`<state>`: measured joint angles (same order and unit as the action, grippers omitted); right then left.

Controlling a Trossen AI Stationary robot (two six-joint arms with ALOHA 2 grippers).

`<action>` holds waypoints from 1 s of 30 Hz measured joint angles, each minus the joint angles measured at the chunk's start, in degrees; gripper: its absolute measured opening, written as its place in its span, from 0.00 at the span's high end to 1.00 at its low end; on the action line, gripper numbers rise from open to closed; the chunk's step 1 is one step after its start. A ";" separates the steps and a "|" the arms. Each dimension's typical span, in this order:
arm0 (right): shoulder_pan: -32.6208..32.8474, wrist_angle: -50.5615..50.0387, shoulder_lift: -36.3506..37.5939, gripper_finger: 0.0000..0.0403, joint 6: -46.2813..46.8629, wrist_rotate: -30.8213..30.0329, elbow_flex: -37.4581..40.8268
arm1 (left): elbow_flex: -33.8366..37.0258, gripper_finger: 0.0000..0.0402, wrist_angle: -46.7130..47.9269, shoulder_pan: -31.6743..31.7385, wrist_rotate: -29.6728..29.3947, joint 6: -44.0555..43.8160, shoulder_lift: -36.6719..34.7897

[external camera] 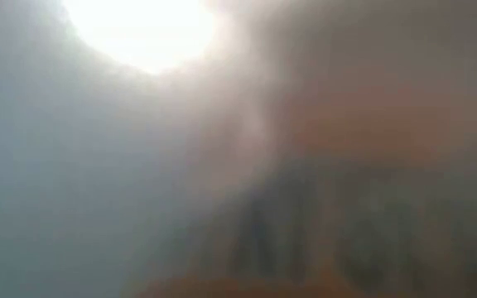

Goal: Sort Maruchan noodles
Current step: Return to Home Position

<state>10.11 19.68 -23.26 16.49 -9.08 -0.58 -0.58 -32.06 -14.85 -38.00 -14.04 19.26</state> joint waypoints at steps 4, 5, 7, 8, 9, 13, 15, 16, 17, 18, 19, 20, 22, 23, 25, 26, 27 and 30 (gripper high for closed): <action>0.00 0.04 3.53 0.40 0.00 0.00 0.00 | 0.02 0.81 -0.01 0.00 0.00 0.00 -2.37; 0.00 0.04 4.52 0.40 0.00 0.00 0.00 | 0.02 0.81 -0.01 0.00 0.00 0.00 -2.86; 0.00 0.07 6.48 0.40 0.00 0.00 0.00 | 0.02 0.81 -0.01 0.00 0.00 0.00 -3.80; 0.00 0.07 7.51 0.40 0.00 -0.01 0.00 | 0.02 0.81 -0.01 0.00 0.00 0.00 -4.29; 0.00 0.08 8.56 0.40 0.00 0.00 0.00 | 0.02 0.81 -0.01 0.00 -0.02 0.00 -4.74; 0.00 0.07 12.36 0.40 0.00 -0.02 0.00 | 0.04 0.81 -0.01 0.00 0.00 0.00 -6.63; 0.00 0.07 14.03 0.40 0.00 -0.03 0.00 | 0.04 0.81 -0.01 0.00 0.00 0.00 -7.78; 0.00 0.14 14.80 0.40 0.00 -0.02 0.00 | 0.04 0.81 -0.01 0.01 0.00 0.00 -8.38; -0.02 0.29 15.57 0.40 0.00 -0.04 0.00 | 0.04 0.81 -0.01 0.02 -0.02 0.00 -9.02; 0.00 0.39 16.36 0.40 0.00 -0.04 0.00 | 0.04 0.81 -0.01 0.00 -0.02 0.00 -9.68; -0.01 0.38 17.05 0.40 0.00 -0.03 0.00 | 0.04 0.81 -0.03 0.02 -0.02 0.00 -10.30; -0.01 0.19 17.64 0.40 0.00 -0.02 0.00 | 0.04 0.81 -0.03 0.02 -0.02 0.00 -10.90; -0.01 -0.04 18.90 0.40 0.00 -0.04 0.00 | 0.07 0.81 -0.06 0.02 -0.02 0.00 -12.01; -0.02 0.03 19.54 0.40 0.00 -0.03 0.00 | 0.07 0.81 -0.06 0.01 -0.02 0.00 -12.46; -0.02 0.22 20.71 0.40 0.00 -0.03 0.00 | 0.07 0.81 -0.03 0.01 -0.02 0.00 -13.13; -0.02 0.14 21.26 0.40 0.00 -0.04 0.01 | 0.07 0.81 -0.05 0.00 -0.02 0.00 -13.41; -0.02 0.09 21.82 0.40 0.00 -0.04 0.00 | 0.07 0.81 -0.03 0.00 -0.02 0.00 -13.71; 0.00 0.15 23.21 0.40 0.00 -0.02 0.02 | 0.07 0.81 -0.01 0.00 -0.02 0.00 -14.67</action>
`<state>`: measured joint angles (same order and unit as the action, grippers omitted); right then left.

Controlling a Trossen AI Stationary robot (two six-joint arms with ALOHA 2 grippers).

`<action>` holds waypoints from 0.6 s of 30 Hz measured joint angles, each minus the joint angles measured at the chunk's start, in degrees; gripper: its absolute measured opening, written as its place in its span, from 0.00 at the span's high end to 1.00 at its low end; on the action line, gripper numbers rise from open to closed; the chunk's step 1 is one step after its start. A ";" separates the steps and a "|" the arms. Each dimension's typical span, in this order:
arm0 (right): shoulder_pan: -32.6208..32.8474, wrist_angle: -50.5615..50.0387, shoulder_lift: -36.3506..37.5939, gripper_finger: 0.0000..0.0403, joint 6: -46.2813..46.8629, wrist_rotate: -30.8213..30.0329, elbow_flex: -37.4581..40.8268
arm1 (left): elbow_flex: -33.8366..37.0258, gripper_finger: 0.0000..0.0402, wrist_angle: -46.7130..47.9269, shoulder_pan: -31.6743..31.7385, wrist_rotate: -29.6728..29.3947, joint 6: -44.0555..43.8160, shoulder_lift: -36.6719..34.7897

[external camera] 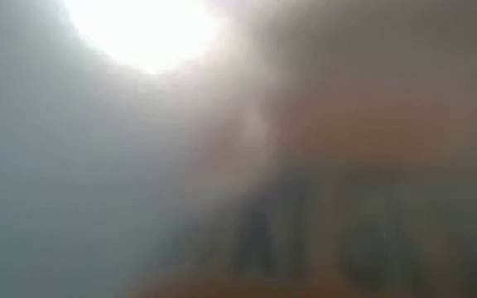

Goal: Sort Maruchan noodles
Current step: Return to Home Position

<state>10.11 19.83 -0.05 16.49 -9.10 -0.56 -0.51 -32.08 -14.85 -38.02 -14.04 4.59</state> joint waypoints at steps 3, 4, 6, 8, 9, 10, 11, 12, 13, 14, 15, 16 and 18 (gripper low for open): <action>-0.02 0.40 -0.01 0.40 0.00 -0.01 0.00 | 0.00 0.81 0.00 0.00 0.00 0.00 -1.00; -0.02 0.16 -0.16 0.40 0.00 0.00 0.00 | 0.00 0.81 -0.04 0.01 0.00 0.00 -1.30; 0.00 -0.92 -0.48 0.40 0.00 0.00 0.00 | 0.00 0.81 0.01 0.00 0.00 0.00 -1.78; -0.02 -1.21 -0.50 0.40 0.00 0.00 0.00 | -0.08 0.81 0.00 0.02 0.00 0.00 -1.81; 0.00 -1.50 -0.48 0.40 0.00 0.00 0.00 | -0.15 0.81 0.02 0.00 0.00 0.00 -1.71; 0.00 -1.92 -0.49 0.40 0.00 0.00 0.00 | -0.28 0.81 0.07 0.00 0.00 0.00 -1.57; -0.01 -2.20 -0.50 0.40 0.00 0.00 0.00 | -0.42 0.81 0.03 0.00 0.00 -0.01 -1.39; 0.00 -2.19 -0.53 0.40 0.00 0.00 0.00 | -0.50 0.81 -0.03 0.01 0.00 0.00 -1.31; 0.00 -2.11 -0.62 0.40 0.00 0.00 0.00 | -0.50 0.81 -0.02 0.01 0.00 0.00 -1.29; 0.00 -1.99 -0.75 0.40 0.00 0.00 0.00 | -0.50 0.81 0.00 0.00 0.00 0.00 -1.22; 0.00 -2.01 -0.81 0.40 0.00 0.00 0.00 | -0.50 0.81 0.02 0.00 -0.01 0.00 -1.13; 0.00 -2.03 -0.85 0.40 0.00 0.00 0.00 | -0.52 0.81 0.00 0.00 0.00 0.00 -1.02; 0.00 -2.01 -1.13 0.40 0.00 0.00 0.00 | -0.55 0.81 0.02 0.00 0.00 0.00 -0.86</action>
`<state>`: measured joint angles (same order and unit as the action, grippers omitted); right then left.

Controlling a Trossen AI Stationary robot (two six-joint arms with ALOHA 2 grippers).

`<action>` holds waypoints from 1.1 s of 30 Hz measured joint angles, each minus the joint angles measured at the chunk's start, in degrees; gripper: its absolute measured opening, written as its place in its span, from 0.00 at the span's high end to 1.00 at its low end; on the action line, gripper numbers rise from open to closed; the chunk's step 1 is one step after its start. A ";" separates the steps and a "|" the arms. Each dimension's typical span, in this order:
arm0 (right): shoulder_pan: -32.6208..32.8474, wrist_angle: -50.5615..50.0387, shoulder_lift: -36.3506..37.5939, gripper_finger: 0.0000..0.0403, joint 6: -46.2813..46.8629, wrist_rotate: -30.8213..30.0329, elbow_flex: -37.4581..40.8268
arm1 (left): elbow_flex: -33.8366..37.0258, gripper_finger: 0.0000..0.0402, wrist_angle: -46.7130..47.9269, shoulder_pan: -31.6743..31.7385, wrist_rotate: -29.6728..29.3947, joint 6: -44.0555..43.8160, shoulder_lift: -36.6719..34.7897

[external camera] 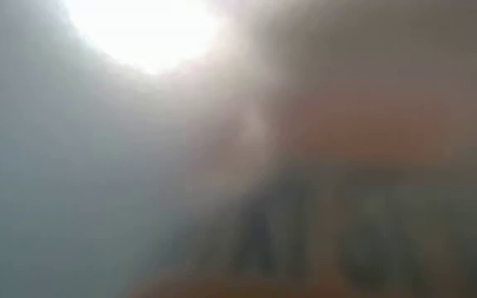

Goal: Sort Maruchan noodles
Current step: Return to Home Position

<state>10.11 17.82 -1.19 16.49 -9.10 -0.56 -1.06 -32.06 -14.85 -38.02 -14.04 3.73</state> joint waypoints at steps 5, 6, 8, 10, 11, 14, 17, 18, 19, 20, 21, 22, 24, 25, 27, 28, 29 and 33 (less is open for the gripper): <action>0.00 -0.06 -0.05 0.40 0.00 0.00 0.00 | -0.06 0.81 0.01 0.00 0.00 0.00 0.61; 0.00 -0.06 -0.04 0.40 0.00 0.00 0.00 | -0.07 0.81 0.00 0.00 -0.02 0.00 0.74; 0.00 -0.06 -0.05 0.40 0.00 0.00 0.00 | -0.09 0.81 0.00 0.00 0.00 0.00 0.92; 0.00 -0.06 -0.09 0.40 0.00 0.00 0.00 | -0.09 0.81 0.00 0.00 0.00 0.00 1.10; 0.00 -0.06 -0.09 0.40 0.00 0.00 0.00 | -0.09 0.81 -0.02 0.02 0.00 -0.01 1.22; 0.00 -0.04 -0.09 0.40 0.00 0.00 0.00 | -0.09 0.81 0.02 0.00 0.00 -0.01 1.33; 0.00 -0.04 -0.09 0.40 0.00 0.00 0.00 | -0.13 0.81 0.00 0.00 0.00 -0.01 1.32; 0.00 -0.04 -0.09 0.40 0.00 0.00 0.00 | -0.13 0.81 0.00 0.00 0.00 0.00 1.33; 0.00 -0.04 -0.09 0.40 0.00 0.00 0.00 | -0.15 0.81 -0.02 0.01 -0.02 0.00 1.38; 0.00 -0.04 -0.09 0.40 0.00 0.00 0.00 | -0.15 0.81 -0.02 0.00 0.00 0.00 1.43; 0.00 -0.04 -0.09 0.40 0.00 0.00 0.00 | -0.15 0.81 0.02 0.00 0.00 -0.01 1.43; 0.00 -0.04 -0.09 0.40 0.00 0.00 0.00 | -0.15 0.81 0.01 0.00 0.00 0.00 1.43; 0.00 -0.04 -0.12 0.40 0.00 0.01 0.00 | -0.17 0.81 -0.02 0.02 0.00 0.00 1.43; 0.00 -0.04 -0.12 0.40 0.00 0.00 0.00 | -0.17 0.81 0.00 0.00 0.00 -0.02 1.43; 0.00 -0.04 -0.09 0.40 0.00 0.00 0.00 | -0.17 0.81 -0.02 0.00 0.00 0.00 1.43; 0.00 -0.04 -0.09 0.40 0.00 0.00 0.00 | -0.17 0.81 0.00 0.02 0.00 0.00 1.43; 0.00 -0.04 -0.09 0.40 0.00 0.00 0.00 | -0.17 0.81 0.00 0.00 0.00 0.00 1.43; 0.00 -0.04 -0.12 0.40 0.00 0.00 0.00 | -0.17 0.81 0.00 0.02 0.00 0.00 1.43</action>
